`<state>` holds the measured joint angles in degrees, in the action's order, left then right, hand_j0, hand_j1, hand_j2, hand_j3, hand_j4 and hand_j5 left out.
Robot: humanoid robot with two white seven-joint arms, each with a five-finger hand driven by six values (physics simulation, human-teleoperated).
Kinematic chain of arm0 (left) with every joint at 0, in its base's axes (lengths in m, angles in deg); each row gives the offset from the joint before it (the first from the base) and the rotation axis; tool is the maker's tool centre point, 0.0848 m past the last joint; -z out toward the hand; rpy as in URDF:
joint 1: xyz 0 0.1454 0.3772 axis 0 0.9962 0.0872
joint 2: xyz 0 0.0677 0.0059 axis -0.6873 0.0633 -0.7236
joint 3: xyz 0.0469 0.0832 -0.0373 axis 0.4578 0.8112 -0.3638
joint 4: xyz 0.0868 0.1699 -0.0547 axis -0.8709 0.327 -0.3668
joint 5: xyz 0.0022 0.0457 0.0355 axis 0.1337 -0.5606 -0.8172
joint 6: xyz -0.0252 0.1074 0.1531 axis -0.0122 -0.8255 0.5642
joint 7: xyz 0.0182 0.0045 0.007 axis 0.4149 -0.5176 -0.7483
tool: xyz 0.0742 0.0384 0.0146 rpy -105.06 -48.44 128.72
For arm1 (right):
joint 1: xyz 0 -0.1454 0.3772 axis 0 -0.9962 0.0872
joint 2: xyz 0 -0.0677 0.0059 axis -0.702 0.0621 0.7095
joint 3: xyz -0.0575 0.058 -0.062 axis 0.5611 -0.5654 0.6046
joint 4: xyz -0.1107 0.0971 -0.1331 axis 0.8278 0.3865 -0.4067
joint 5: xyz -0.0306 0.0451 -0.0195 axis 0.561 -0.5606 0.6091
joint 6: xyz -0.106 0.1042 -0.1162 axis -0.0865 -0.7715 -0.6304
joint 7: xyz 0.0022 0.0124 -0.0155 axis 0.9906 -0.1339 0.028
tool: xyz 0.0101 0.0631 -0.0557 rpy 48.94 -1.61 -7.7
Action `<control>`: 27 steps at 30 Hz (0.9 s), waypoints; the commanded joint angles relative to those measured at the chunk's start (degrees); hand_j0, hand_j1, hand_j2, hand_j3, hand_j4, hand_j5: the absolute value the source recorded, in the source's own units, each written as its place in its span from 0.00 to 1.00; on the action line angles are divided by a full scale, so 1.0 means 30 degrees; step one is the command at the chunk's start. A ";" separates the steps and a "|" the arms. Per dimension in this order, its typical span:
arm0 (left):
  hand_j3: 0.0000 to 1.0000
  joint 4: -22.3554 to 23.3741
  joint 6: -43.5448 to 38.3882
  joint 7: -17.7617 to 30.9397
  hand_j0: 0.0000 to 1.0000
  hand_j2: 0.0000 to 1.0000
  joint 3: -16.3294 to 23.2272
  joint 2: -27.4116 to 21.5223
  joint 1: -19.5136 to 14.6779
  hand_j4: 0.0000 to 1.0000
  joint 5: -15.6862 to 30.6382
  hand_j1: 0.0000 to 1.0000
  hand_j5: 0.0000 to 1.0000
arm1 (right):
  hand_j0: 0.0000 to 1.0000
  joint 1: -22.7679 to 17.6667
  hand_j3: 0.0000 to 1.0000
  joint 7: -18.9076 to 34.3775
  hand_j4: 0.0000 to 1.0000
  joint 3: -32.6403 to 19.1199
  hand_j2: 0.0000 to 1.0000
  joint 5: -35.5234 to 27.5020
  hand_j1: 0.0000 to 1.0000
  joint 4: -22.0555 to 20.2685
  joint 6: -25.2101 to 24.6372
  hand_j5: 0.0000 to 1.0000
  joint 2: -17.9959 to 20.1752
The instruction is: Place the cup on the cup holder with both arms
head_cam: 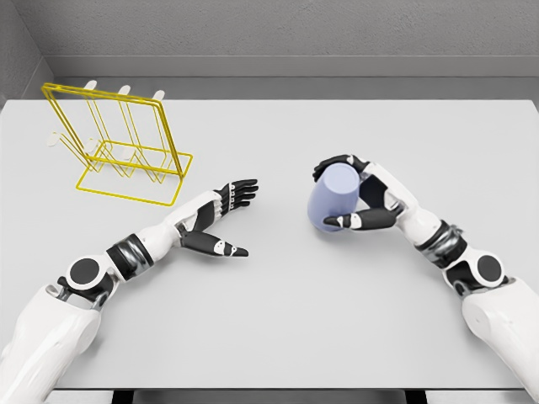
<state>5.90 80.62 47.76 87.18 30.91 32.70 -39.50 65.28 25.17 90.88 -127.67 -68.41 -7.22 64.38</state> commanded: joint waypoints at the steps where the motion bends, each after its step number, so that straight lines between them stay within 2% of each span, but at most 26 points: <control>1: 1.00 -0.0028 0.0006 0.0005 1.00 1.00 -0.0002 -0.0034 0.0000 1.00 0.0107 1.00 1.00 | 0.67 0.0000 0.67 -0.0005 0.67 0.0085 0.67 -0.0009 0.67 -0.0012 -0.0040 0.67 -0.0554; 8: 1.00 -0.0028 0.0006 0.0005 1.00 1.00 -0.0061 -0.0034 -0.0029 1.00 0.0165 1.00 1.00 | 0.68 0.0205 0.68 -0.0005 0.68 0.0817 0.68 0.0929 0.68 0.0603 -0.0069 0.68 -0.1433; 15: 1.00 0.0147 0.0680 0.0005 1.00 1.00 -0.0061 -0.0005 -0.0293 1.00 0.0048 1.00 1.00 | 0.68 0.0381 0.68 -0.0005 0.68 0.1491 0.68 0.0958 0.68 0.0867 -0.0069 0.68 -0.2078; 23: 1.00 0.0177 0.0622 0.0005 1.00 1.00 -0.0354 -0.0210 -0.0264 1.00 0.0048 1.00 1.00 | 0.70 0.0498 0.70 -0.0005 0.70 0.2136 0.70 0.0958 0.70 0.1248 -0.0098 0.70 -0.2283; 24: 1.00 0.0177 0.0622 0.0005 1.00 1.00 -0.0383 -0.0239 -0.0264 1.00 0.0048 1.00 1.00 | 0.72 0.0498 0.72 -0.0005 0.72 0.2136 0.72 0.0958 0.72 0.1248 -0.0098 0.72 -0.2283; 27: 1.00 0.0235 0.0622 0.0005 1.00 1.00 -0.0412 -0.0239 -0.0264 1.00 0.0019 1.00 1.00 | 0.91 0.0528 0.91 -0.0005 0.91 0.2107 0.91 0.0987 0.91 0.1248 -0.0098 0.91 -0.2225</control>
<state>6.56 82.48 47.76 86.13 30.31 31.91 -39.75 66.86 25.15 97.12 -124.06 -64.71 -7.42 57.69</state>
